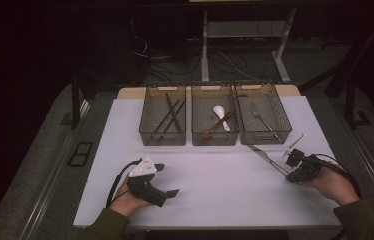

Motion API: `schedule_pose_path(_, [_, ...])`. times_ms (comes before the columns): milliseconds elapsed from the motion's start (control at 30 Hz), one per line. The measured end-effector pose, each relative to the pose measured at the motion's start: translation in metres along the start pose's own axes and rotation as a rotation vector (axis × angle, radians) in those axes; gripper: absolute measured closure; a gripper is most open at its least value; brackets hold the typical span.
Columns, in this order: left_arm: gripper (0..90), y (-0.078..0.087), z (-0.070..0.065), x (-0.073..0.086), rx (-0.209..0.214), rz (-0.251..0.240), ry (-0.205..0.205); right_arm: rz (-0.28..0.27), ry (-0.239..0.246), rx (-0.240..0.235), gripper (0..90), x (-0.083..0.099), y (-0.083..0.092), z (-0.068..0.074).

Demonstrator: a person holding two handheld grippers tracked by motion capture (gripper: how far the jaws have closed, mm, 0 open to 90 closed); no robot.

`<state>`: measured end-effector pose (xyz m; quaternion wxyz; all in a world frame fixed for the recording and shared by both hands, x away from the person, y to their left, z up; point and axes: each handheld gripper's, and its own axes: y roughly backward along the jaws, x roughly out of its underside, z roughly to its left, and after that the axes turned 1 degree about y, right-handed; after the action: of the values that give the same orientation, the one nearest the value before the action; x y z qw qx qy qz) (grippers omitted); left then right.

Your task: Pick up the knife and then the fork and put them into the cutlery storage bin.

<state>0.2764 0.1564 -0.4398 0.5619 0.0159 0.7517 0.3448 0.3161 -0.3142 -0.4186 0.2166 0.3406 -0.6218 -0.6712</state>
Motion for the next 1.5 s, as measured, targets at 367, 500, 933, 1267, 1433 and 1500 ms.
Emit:
schedule_pose_path(367, [0.0, -0.001, 0.0, 0.0, 0.003, 0.001, -0.002, -0.028, -0.034, -0.009, 75.5, -0.035, 0.018, -0.016])
schedule_pose_path(500, [0.0, -0.001, 0.0, 0.0, 0.004, -0.002, -0.001, 0.019, -0.037, -0.027, 73.7, -0.054, 0.008, -0.019])
schedule_pose_path(933, [0.0, -0.001, 0.0, 0.0, 0.006, 0.002, -0.004, 0.125, -0.002, -0.016, 75.7, -0.074, -0.016, -0.021])
schedule_pose_path(1267, [0.0, -0.001, 0.0, 0.0, 0.006, 0.0, -0.002, 0.133, -0.027, -0.024, 79.2, -0.074, -0.016, -0.024])
schedule_pose_path(1433, [0.0, -0.001, 0.0, 0.0, 0.007, 0.002, -0.003, 0.148, -0.022, -0.007, 79.6, -0.068, -0.014, -0.025])
schedule_pose_path(1500, [0.0, -0.001, 0.0, -0.001, 0.007, 0.003, -0.004, 0.152, -0.023, -0.011, 79.6, -0.064, -0.013, -0.025])
